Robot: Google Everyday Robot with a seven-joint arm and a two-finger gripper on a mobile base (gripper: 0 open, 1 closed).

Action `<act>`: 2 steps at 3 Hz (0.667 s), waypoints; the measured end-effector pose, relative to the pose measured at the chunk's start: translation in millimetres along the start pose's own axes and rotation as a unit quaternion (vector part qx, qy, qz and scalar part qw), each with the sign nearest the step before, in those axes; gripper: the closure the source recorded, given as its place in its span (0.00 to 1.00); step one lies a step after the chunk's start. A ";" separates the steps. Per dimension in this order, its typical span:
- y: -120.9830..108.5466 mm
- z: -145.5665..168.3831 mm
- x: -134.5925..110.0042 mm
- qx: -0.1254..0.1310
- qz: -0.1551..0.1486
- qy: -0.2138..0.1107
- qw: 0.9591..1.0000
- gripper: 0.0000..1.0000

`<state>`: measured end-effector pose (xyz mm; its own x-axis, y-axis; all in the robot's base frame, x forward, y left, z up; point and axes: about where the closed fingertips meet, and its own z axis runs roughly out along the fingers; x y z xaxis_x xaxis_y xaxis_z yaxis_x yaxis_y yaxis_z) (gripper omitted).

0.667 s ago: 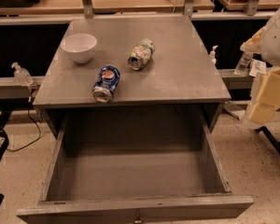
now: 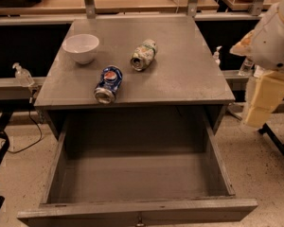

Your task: Place pepsi can into top drawer

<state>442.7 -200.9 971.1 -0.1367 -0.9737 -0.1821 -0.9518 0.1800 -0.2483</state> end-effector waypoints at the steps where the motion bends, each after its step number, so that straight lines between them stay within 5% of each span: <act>1: -6.4 32.1 -40.1 -0.023 -0.093 0.002 0.995 0.00; 2: -25.1 68.5 -130.4 -0.029 -0.259 -0.025 0.965 0.00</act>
Offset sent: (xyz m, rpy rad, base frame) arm 0.1095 0.2435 -0.0543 -0.1552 -0.0945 1.0412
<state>503.2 -68.9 935.8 0.3732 -0.9230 -0.0940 -0.9029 -0.3380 -0.2654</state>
